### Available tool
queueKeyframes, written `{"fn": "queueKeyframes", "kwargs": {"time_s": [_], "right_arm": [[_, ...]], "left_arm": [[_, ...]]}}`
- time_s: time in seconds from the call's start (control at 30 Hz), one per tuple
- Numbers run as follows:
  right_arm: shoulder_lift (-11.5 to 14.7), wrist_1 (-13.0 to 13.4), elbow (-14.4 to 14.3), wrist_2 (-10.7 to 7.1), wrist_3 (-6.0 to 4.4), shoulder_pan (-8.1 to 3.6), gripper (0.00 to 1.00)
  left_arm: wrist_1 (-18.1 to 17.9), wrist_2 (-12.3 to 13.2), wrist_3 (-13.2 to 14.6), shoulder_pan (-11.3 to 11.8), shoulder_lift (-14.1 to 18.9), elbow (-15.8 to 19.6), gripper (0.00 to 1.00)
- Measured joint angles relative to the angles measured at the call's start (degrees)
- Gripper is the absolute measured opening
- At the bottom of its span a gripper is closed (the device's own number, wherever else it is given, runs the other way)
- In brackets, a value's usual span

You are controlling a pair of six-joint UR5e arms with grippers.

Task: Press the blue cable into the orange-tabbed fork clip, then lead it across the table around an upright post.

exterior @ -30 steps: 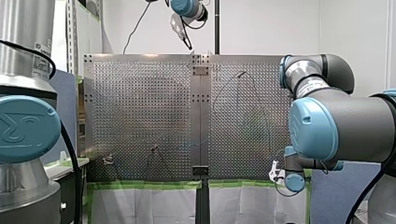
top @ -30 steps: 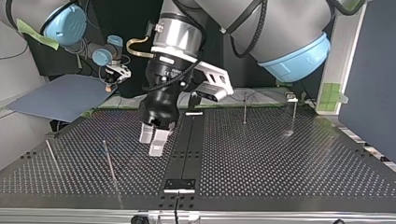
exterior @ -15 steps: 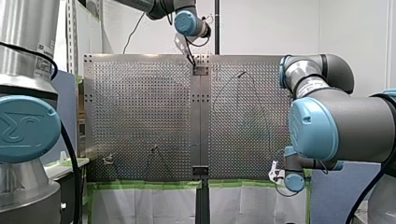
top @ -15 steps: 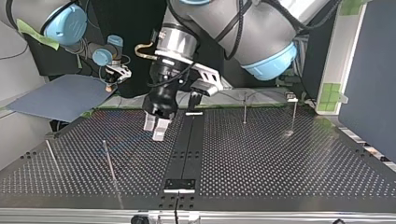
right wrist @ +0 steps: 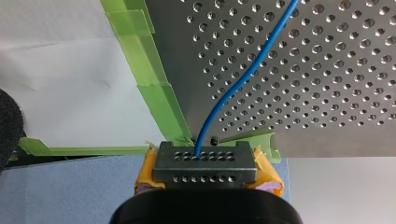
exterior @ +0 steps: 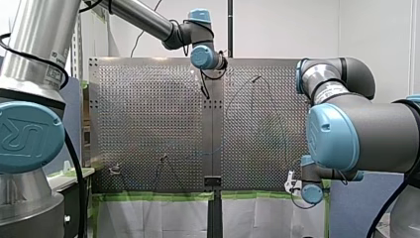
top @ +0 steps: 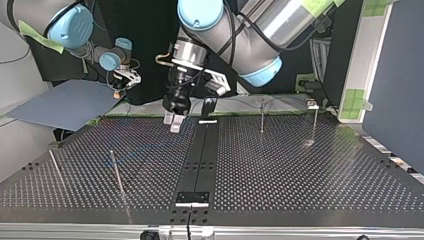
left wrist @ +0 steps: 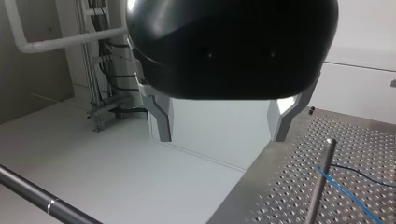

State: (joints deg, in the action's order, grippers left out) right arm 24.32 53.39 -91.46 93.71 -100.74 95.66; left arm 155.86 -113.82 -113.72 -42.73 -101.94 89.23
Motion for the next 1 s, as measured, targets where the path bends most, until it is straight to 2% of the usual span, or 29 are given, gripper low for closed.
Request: {"fn": "queueKeyframes", "kwargs": {"time_s": [0.17, 0.63, 0.9, 1.0], "right_arm": [[0.0, 0.1, 0.0, 0.01, 0.0, 0.01, 0.0], [0.0, 0.5, 0.4, 0.0, 0.0, 0.01, 0.0], [0.0, 0.7, 0.4, -0.01, 0.09, 0.0, 0.0], [0.0, 0.6, 0.4, -0.02, 0.14, -0.01, 0.0]], "left_arm": [[-2.1, -1.3, 0.5, 0.0, 0.0, 2.2, 0.99], [-9.4, -8.4, 1.5, -0.3, 0.0, 9.4, 0.99], [-13.2, -12.0, 4.3, -0.5, -0.1, 13.3, 0.99], [-14.7, -12.7, 5.1, -0.5, -0.1, 14.7, 0.99]]}}
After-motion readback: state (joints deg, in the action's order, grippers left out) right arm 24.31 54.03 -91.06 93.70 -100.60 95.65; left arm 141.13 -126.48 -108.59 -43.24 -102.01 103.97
